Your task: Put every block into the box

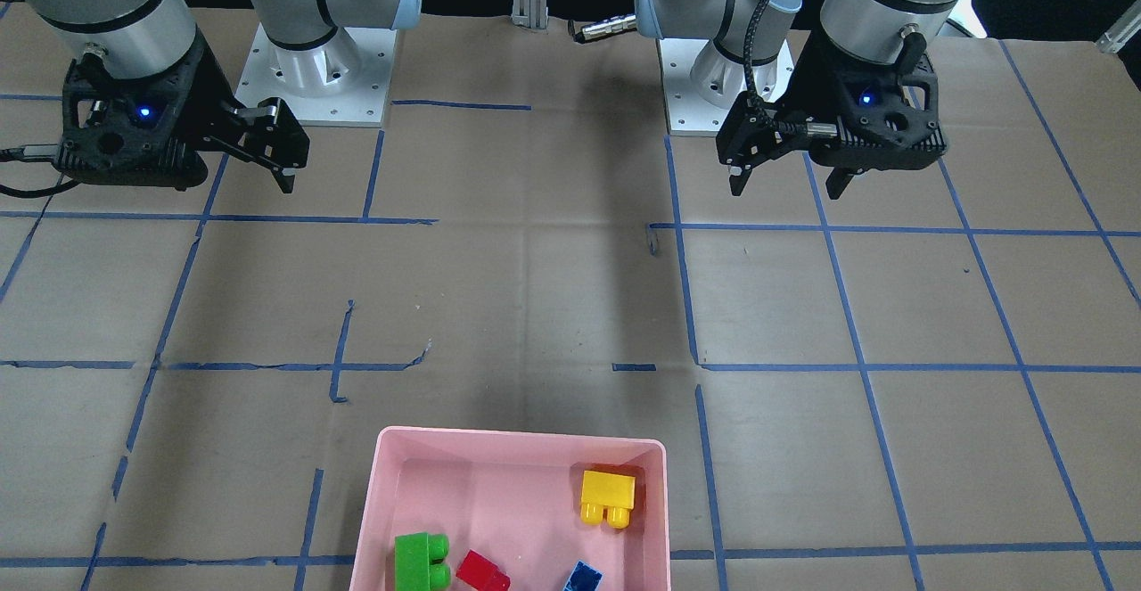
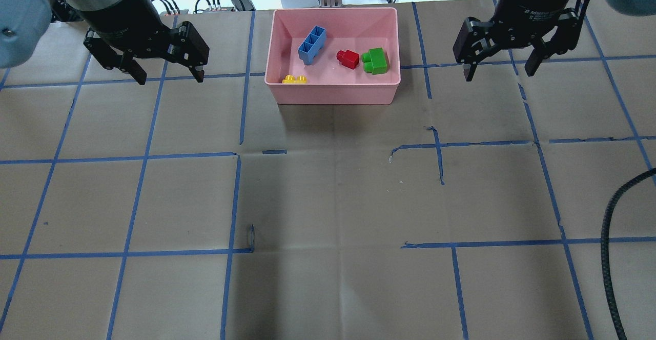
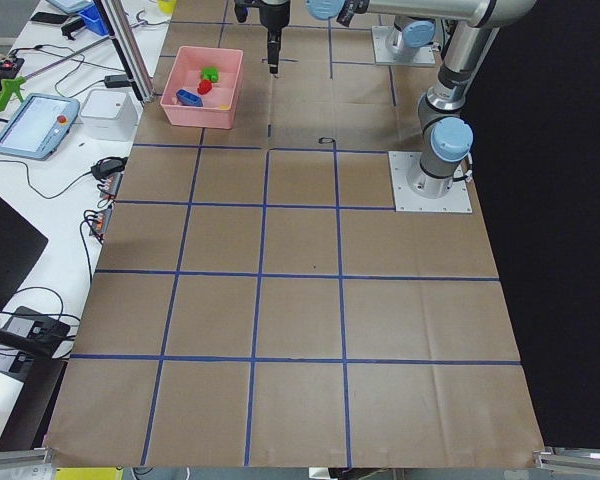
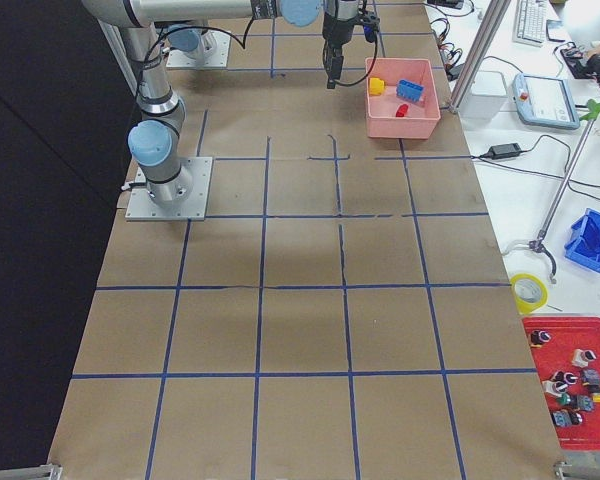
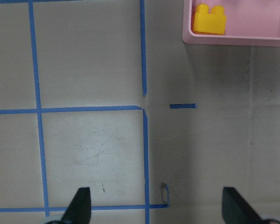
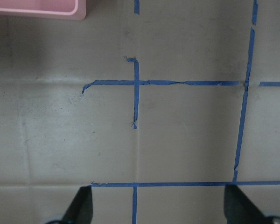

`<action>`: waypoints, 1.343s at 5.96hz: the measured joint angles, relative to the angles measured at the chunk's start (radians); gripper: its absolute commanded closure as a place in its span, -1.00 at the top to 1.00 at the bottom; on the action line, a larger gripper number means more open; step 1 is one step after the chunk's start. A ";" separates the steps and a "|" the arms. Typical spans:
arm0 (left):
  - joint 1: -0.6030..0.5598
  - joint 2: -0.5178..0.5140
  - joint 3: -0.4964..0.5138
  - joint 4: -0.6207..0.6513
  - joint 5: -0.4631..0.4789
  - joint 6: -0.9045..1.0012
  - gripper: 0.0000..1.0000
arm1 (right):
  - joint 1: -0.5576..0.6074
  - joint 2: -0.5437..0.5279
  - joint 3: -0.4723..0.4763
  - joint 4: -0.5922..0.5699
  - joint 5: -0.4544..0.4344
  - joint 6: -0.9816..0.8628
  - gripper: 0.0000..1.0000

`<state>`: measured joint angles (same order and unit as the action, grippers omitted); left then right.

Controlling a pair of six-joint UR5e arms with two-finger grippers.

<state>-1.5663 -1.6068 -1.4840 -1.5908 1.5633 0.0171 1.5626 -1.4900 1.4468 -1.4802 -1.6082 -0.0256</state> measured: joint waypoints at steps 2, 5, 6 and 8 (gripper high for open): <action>0.000 0.001 0.001 -0.001 0.000 -0.003 1.00 | 0.005 -0.013 0.060 -0.087 0.005 0.002 0.98; 0.000 0.004 0.002 -0.001 -0.010 -0.003 1.00 | 0.007 -0.086 0.172 -0.171 -0.006 -0.002 0.99; 0.000 0.006 0.001 -0.001 -0.016 -0.003 1.00 | 0.007 -0.090 0.177 -0.172 -0.008 -0.005 0.99; 0.000 0.007 0.000 -0.001 -0.018 -0.003 1.00 | 0.007 -0.089 0.179 -0.171 -0.006 -0.005 0.99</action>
<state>-1.5662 -1.5993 -1.4840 -1.5923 1.5454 0.0138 1.5693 -1.5786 1.6254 -1.6507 -1.6142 -0.0307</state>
